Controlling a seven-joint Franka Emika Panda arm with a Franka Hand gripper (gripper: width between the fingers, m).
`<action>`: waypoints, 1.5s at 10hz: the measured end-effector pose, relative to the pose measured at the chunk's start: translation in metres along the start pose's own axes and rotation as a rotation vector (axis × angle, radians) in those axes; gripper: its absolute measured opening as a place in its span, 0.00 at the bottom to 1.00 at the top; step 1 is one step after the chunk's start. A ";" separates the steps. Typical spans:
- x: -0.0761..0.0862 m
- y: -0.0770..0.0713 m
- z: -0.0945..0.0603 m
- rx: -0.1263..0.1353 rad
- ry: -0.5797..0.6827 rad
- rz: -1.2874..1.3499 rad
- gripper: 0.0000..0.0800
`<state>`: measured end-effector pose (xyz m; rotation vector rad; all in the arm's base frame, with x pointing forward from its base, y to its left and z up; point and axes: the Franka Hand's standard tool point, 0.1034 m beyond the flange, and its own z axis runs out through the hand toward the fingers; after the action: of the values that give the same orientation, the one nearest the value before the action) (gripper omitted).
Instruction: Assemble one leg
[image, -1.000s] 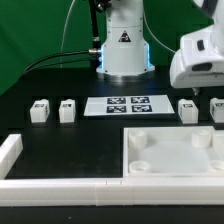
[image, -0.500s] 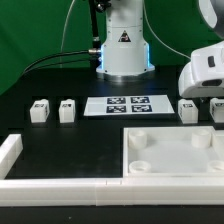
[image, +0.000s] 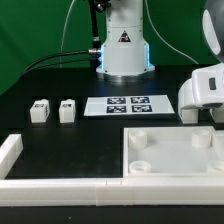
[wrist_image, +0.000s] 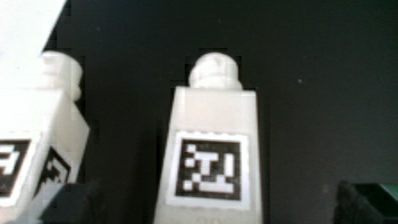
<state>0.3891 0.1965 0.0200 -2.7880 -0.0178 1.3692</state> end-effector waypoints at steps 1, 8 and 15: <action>0.000 0.000 0.000 0.000 -0.001 0.000 0.81; 0.015 0.003 0.006 0.019 0.041 0.007 0.81; 0.014 0.003 0.005 0.019 0.042 0.006 0.36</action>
Offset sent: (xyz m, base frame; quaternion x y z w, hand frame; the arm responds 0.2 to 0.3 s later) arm 0.0046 0.0018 -0.0142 0.0082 0.0197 0.0085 0.9997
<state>0.3937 0.1942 0.0052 -2.8022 0.0043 1.3048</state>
